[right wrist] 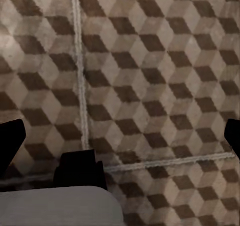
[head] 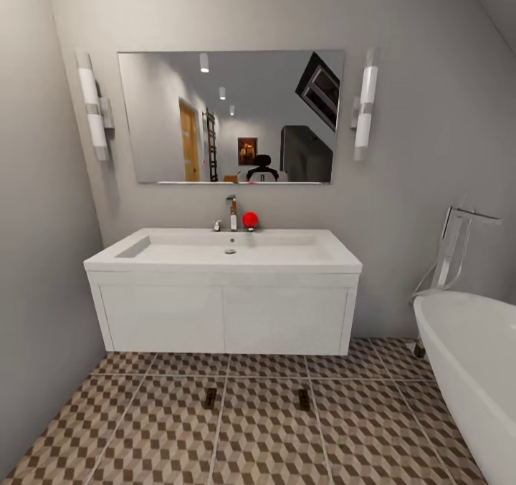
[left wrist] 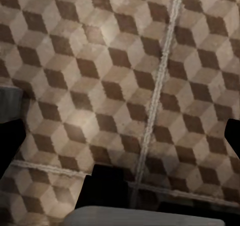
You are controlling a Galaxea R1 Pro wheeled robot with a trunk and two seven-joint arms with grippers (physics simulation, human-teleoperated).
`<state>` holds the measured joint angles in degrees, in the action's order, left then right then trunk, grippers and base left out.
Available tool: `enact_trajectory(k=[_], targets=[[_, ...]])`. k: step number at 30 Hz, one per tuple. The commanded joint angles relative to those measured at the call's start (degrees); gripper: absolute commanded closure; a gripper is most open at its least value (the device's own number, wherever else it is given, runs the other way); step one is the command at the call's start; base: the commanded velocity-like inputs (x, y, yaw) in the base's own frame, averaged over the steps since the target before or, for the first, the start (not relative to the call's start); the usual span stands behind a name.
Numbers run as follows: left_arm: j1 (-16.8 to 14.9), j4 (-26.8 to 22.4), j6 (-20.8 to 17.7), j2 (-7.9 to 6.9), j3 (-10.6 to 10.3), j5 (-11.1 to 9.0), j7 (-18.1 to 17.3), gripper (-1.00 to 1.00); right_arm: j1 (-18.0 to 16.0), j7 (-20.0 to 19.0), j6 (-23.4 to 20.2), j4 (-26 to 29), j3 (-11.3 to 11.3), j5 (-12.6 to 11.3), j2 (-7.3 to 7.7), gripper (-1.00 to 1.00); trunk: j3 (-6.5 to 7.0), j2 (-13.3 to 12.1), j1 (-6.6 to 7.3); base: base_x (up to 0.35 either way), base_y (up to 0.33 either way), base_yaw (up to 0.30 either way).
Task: Take the four mousetraps from the cabinet in the bathroom and place them on the bathroom floor. Make sure all four end up on the same floor surface, and ensure that at least two of them are either under or directly next to the same bathroom sink.
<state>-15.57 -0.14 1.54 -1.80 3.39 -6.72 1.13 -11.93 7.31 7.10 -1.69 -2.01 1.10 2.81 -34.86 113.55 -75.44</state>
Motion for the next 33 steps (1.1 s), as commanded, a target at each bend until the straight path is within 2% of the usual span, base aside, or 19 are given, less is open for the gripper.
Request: enact_trajectory(k=[1,8,20,33], targets=[[0.3,0.1,0.2,0.01,0.3,-0.3,0.0,-1.00,0.3,0.0,0.4,-0.2,-0.2,0.1,0.00,-1.00,0.13,-0.4,0.24,0.000,0.000,0.000],[1.7,0.1,0.2,0.03,0.3,-0.3,-0.1,-1.00,2.0,-0.1,0.6,-0.2,-0.2,0.1,-0.05,-1.00,1.38,-3.2,1.77,0.000,0.000,0.000],[3.7,0.1,0.6,0.05,0.3,-0.5,-0.1,-1.00,2.9,-0.2,0.8,-0.2,-0.2,0.1,-0.17,-1.00,3.54,-8.0,4.41,0.000,0.000,0.000],[3.9,0.1,0.7,0.04,0.3,-2.8,-0.1,-1.00,3.2,-0.4,1.0,-0.2,-0.2,0.0,-0.27,-1.00,5.87,-13.2,7.26,0.000,0.000,0.000]])
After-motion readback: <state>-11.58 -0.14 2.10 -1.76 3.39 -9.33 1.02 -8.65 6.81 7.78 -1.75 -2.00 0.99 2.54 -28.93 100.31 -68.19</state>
